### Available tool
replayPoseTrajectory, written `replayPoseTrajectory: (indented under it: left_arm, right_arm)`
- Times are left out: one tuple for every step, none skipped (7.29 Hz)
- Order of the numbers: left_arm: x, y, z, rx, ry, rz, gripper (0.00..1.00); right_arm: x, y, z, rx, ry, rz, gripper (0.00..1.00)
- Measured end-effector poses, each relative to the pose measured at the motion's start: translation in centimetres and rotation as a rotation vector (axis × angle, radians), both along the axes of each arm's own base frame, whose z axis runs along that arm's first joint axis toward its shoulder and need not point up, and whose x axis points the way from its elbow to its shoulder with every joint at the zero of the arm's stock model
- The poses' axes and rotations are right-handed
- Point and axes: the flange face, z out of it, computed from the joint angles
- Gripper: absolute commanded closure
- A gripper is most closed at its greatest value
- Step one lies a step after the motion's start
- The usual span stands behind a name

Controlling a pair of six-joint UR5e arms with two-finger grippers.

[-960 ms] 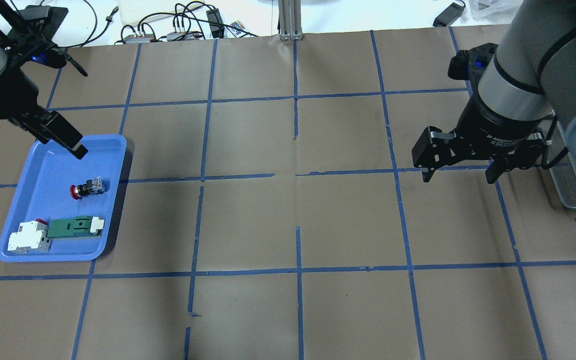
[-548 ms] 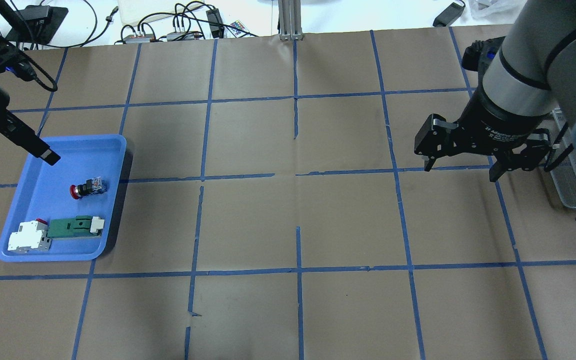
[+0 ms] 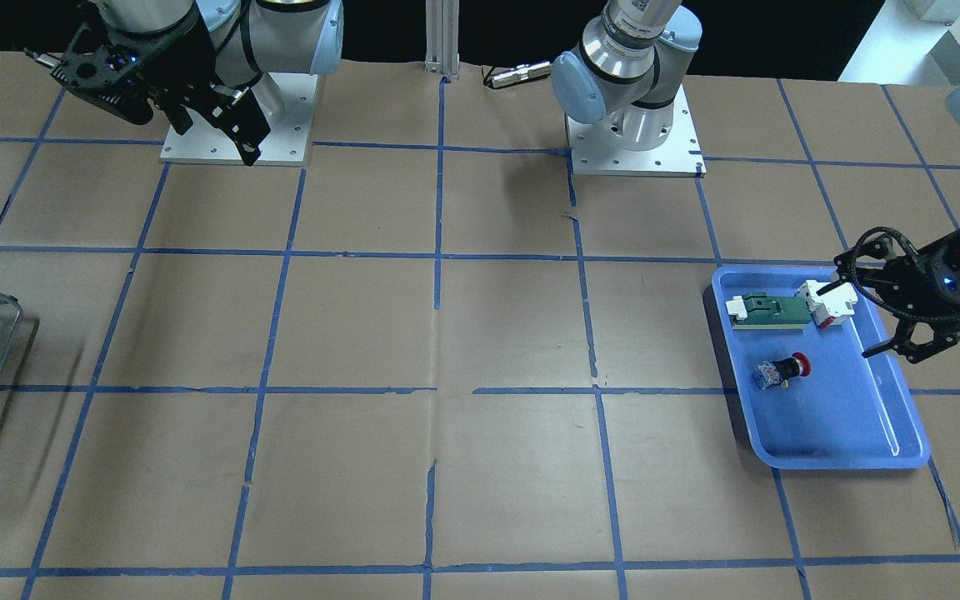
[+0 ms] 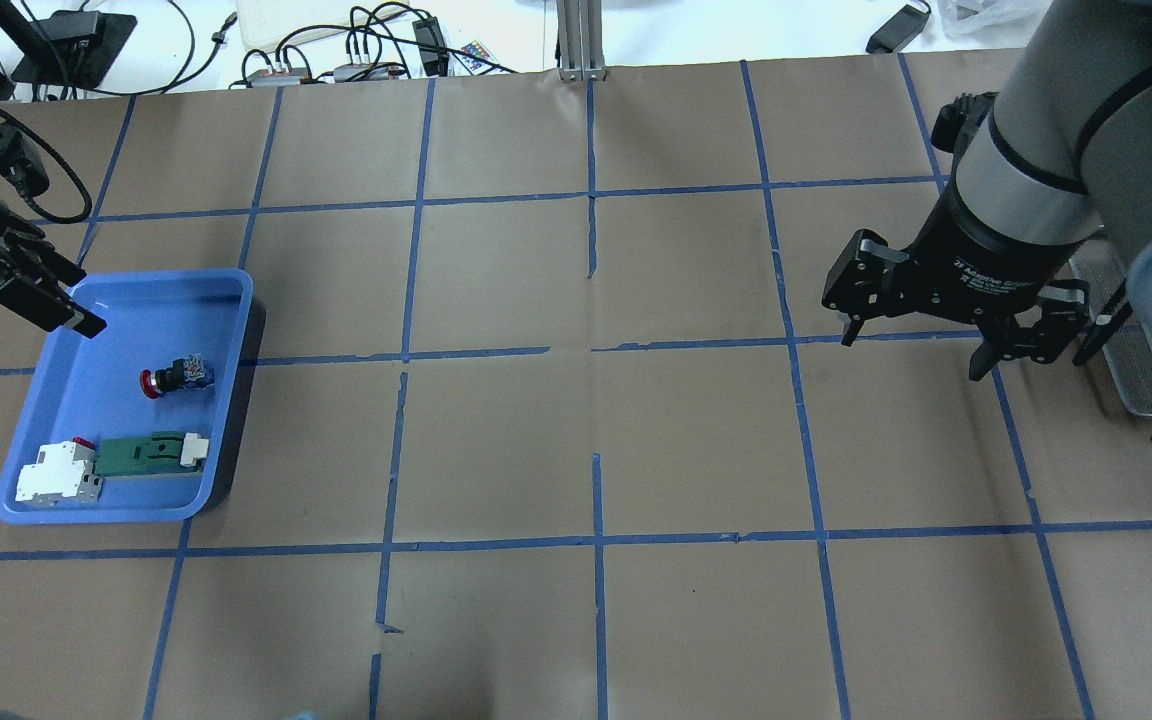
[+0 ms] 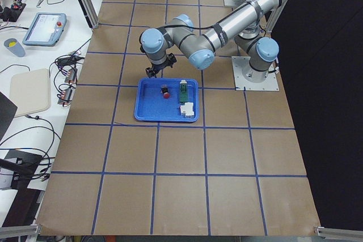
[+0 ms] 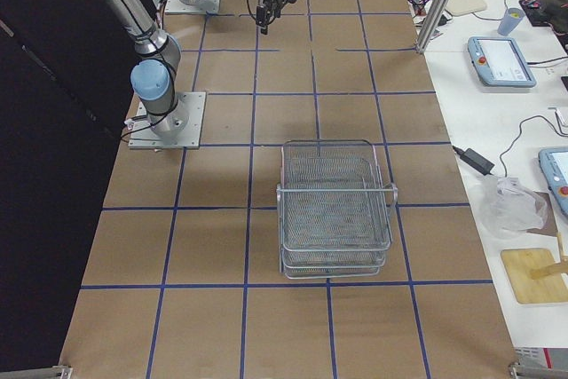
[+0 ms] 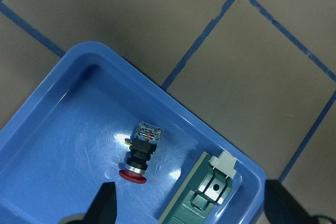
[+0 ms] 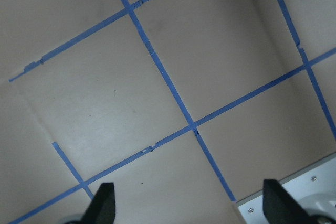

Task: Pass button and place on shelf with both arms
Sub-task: 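Lower the left gripper and close it on the red push-button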

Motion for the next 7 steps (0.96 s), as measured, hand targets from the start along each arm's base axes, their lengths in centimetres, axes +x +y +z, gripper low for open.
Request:
replayPoseTrajectory:
  left_arm:
    - [2.0, 0.0, -2.2, -0.031, 0.059, -0.032, 0.05]
    - [3.5, -0.2, -4.1, -0.071, 0.104, -0.056, 0.04]
    - [4.3, -0.5, -5.6, -0.105, 0.137, -0.077, 0.04]
    - [4.8, -0.7, -7.0, -0.133, 0.171, -0.101, 0.04]
    - [5.4, -0.6, -8.5, -0.162, 0.210, -0.130, 0.04]
    - [6.2, -0.2, -10.3, -0.191, 0.252, -0.159, 0.04]
    - [7.0, 0.5, -12.2, -0.220, 0.295, -0.188, 0.04]
  right_arm:
    - [0.4, 0.4, 0.7, -0.011, -0.024, -0.142, 0.00]
    - [0.6, 0.6, 1.2, -0.017, -0.047, -0.261, 0.00]
    - [0.8, 0.4, 1.3, -0.015, -0.057, -0.358, 0.00]
    - [0.8, 0.0, 1.2, -0.015, -0.057, -0.422, 0.00]
    - [0.8, -0.7, 1.0, -0.019, -0.053, -0.450, 0.00]
    - [0.7, -1.0, 0.8, -0.024, -0.044, -0.458, 0.00]
    - [0.6, -1.2, 0.5, -0.024, -0.034, -0.459, 0.00]
